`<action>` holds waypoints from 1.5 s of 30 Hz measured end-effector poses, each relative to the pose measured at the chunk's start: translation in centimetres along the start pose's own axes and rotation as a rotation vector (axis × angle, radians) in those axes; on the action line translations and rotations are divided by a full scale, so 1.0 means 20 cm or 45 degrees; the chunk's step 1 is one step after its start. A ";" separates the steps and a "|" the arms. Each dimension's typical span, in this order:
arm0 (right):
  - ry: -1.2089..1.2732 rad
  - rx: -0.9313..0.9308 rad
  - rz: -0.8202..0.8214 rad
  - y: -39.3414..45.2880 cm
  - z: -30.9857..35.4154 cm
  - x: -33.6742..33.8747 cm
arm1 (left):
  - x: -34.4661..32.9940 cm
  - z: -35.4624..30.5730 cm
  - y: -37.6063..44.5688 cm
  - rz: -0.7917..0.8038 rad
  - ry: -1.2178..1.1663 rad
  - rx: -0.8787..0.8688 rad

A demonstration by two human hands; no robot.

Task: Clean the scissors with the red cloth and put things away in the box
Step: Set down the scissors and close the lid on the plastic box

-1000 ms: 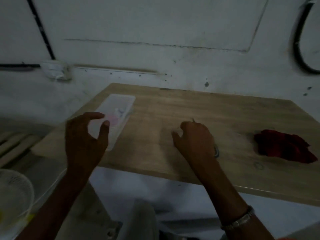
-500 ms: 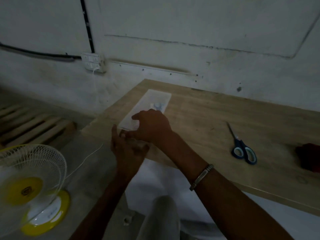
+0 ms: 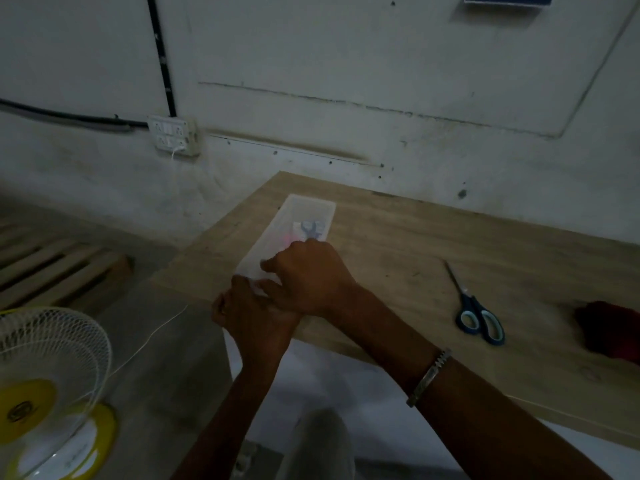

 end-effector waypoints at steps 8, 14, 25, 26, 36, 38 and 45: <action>0.205 -0.535 -0.503 -0.11 -0.19 0.25 | 0.05 0.03 0.03 0.176 -0.427 0.266; 0.719 -1.140 -0.863 -0.54 -0.56 0.33 | 0.09 0.02 0.04 0.175 -0.404 0.259; 0.657 -1.578 -0.213 -1.03 -0.61 0.05 | 0.11 -0.08 -0.08 0.162 -0.605 0.322; 0.606 -1.546 -0.180 -1.04 -0.61 0.06 | 0.16 -0.10 -0.13 0.091 -0.616 0.319; 0.199 -1.753 0.016 -1.26 -1.01 0.22 | 0.32 -0.36 -0.37 -0.085 -0.840 0.093; 0.371 -1.813 0.130 -1.28 -1.08 0.20 | 0.33 -0.34 -0.27 -0.106 -0.744 0.056; 0.886 -1.951 -0.034 -1.23 -1.15 0.28 | 0.17 -0.18 0.06 0.022 -0.210 -0.127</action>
Point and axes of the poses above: each hand's wrist, its own y-axis towards the middle knuckle, its own x-axis out of the back of the hand, z = x × y, the point moved 6 cm from there along y, towards the middle knuckle, and after that the axes turned 10 degrees about y, right-handed, at the moved point
